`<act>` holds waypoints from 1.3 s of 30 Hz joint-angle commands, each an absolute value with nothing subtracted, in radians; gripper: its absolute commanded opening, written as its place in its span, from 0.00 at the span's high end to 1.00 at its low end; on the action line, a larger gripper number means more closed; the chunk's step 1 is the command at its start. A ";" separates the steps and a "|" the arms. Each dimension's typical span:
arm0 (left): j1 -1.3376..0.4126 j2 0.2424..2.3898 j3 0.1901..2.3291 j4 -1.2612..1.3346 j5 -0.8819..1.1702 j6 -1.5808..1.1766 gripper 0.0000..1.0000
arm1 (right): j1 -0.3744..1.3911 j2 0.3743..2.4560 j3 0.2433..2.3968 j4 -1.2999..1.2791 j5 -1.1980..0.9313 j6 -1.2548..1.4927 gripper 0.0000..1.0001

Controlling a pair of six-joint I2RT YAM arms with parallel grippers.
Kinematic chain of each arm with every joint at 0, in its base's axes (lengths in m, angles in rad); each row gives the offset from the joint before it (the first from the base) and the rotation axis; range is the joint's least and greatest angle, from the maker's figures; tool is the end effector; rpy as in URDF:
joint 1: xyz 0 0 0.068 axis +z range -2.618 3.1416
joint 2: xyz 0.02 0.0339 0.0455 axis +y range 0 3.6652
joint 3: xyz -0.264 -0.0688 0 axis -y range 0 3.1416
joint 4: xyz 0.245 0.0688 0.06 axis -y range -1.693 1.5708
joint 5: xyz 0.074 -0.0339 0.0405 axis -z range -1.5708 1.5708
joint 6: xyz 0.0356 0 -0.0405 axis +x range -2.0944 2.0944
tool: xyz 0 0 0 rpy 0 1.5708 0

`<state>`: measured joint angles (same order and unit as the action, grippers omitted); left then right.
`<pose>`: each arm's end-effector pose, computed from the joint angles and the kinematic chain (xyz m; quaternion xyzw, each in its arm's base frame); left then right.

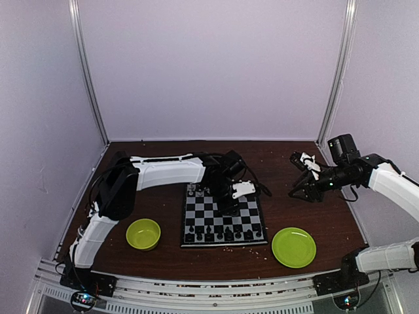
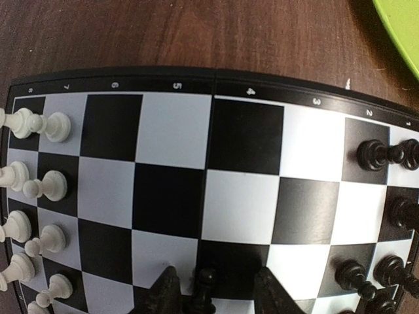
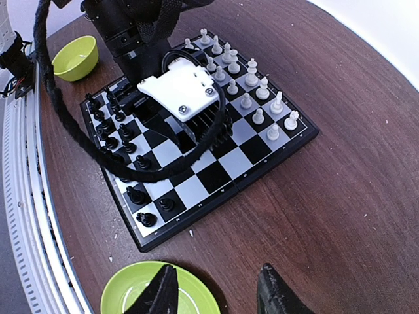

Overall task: Set up the chess pieces on the board
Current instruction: Pick up the pawn from the chessboard.

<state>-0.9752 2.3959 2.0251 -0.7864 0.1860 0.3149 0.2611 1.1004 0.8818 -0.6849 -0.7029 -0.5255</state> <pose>0.2794 -0.4241 0.1600 0.6011 0.7672 -0.1523 0.1639 0.2019 0.0778 0.2748 -0.4441 0.7762 0.2819 0.3477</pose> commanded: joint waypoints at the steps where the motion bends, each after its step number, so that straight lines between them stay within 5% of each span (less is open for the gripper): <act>1: -0.966 2.396 2.000 -0.805 0.168 0.323 0.61 | 0.255 1.105 0.909 -0.693 -0.691 -0.534 0.60; 22: -0.966 2.368 1.936 -0.806 0.182 0.303 0.66 | 0.255 1.101 0.908 -0.694 -0.695 -0.534 0.60; 39: -0.965 2.358 1.908 -0.807 0.163 0.291 0.83 | 0.255 1.100 0.909 -0.696 -0.698 -0.532 0.60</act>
